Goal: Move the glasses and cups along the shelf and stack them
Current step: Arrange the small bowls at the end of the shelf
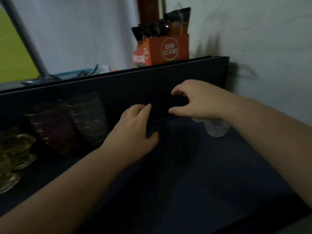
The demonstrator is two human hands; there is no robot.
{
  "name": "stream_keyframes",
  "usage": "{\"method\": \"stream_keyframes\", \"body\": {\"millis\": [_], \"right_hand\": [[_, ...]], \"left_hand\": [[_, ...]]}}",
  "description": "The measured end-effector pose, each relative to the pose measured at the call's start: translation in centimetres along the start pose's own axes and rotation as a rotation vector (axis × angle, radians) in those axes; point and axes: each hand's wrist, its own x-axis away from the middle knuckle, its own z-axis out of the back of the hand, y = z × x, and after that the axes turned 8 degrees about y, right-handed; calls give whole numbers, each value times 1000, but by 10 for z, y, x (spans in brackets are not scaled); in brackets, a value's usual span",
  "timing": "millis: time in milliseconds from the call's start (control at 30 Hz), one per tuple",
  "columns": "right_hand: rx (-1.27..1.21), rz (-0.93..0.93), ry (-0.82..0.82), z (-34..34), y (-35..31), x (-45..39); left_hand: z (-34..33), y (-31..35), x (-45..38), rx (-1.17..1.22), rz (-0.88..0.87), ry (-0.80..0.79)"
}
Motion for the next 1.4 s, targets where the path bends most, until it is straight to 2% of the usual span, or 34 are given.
{"method": "stream_keyframes", "body": {"millis": [100, 267, 433, 533, 633, 867, 933, 1033, 1167, 1400], "right_hand": [[43, -161, 38, 10, 31, 42], [14, -267, -51, -11, 50, 87], [-43, -341, 174, -31, 55, 97], [-115, -359, 194, -38, 57, 95], [-200, -382, 153, -43, 61, 96], [-272, -408, 120, -43, 63, 94], [-344, -437, 124, -42, 63, 93], [-380, -453, 136, -38, 61, 97], [-442, -425, 207, -32, 52, 99], [-583, -376, 250, -31, 37, 92]], "left_hand": [[-20, 22, -34, 51, -71, -72], [-59, 52, -87, 64, -126, -230], [-82, 71, -123, 119, -133, -350], [-93, 76, -134, 168, -135, -363], [-102, 76, -134, 198, -198, -321], [-79, 57, -113, 180, -163, -295], [-58, 44, -102, 153, -107, -220], [-24, 19, -85, 113, -24, -22], [5, -15, -59, 32, 168, 161], [-13, -29, -39, 7, 341, 61]]}}
